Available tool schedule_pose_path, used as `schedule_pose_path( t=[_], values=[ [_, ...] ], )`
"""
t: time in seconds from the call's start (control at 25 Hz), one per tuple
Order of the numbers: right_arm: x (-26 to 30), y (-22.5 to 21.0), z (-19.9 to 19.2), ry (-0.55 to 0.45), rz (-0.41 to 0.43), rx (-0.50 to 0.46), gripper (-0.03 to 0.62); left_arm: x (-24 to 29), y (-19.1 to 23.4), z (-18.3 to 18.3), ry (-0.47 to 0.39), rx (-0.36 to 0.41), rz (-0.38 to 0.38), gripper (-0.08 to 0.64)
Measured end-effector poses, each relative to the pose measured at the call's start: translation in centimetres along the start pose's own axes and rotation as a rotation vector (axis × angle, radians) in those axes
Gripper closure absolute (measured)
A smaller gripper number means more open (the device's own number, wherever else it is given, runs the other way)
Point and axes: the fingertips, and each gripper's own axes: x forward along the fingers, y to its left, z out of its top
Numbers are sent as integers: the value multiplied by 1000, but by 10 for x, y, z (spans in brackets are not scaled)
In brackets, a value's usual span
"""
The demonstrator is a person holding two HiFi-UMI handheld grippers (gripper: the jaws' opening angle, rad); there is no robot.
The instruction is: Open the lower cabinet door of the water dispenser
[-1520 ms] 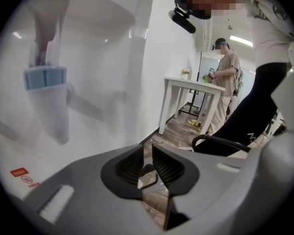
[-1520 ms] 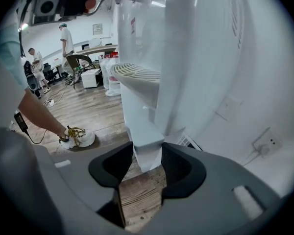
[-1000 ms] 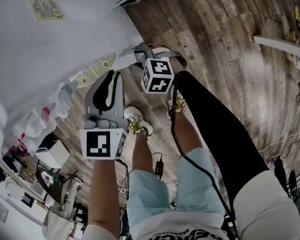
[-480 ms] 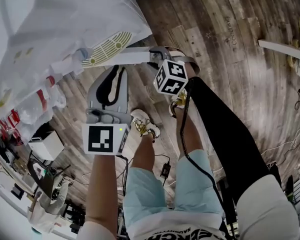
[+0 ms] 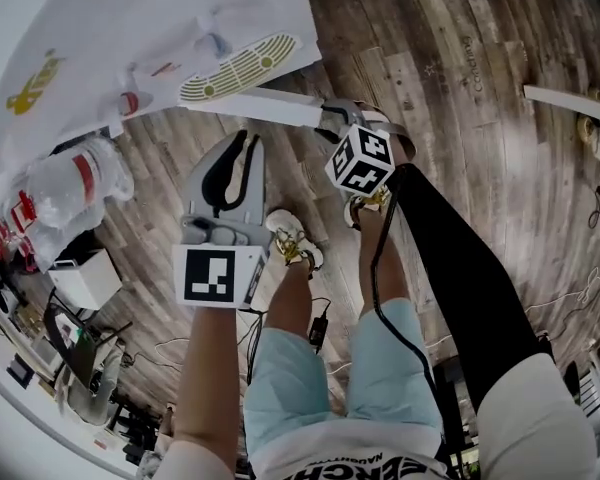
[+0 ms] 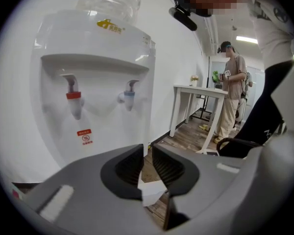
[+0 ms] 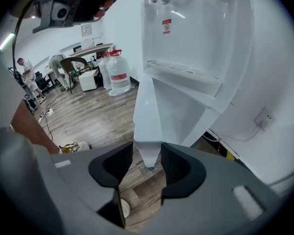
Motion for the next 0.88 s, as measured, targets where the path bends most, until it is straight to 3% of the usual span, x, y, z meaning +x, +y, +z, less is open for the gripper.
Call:
schedule_pose_path(
  t=[0.44, 0.88],
  values=[
    [1, 36, 1, 13, 7, 103, 413, -40, 26, -15, -36, -30, 45, 491],
    [6, 87, 16, 3, 31, 117, 413, -77, 45, -22, -61, -36, 64, 491]
  ],
)
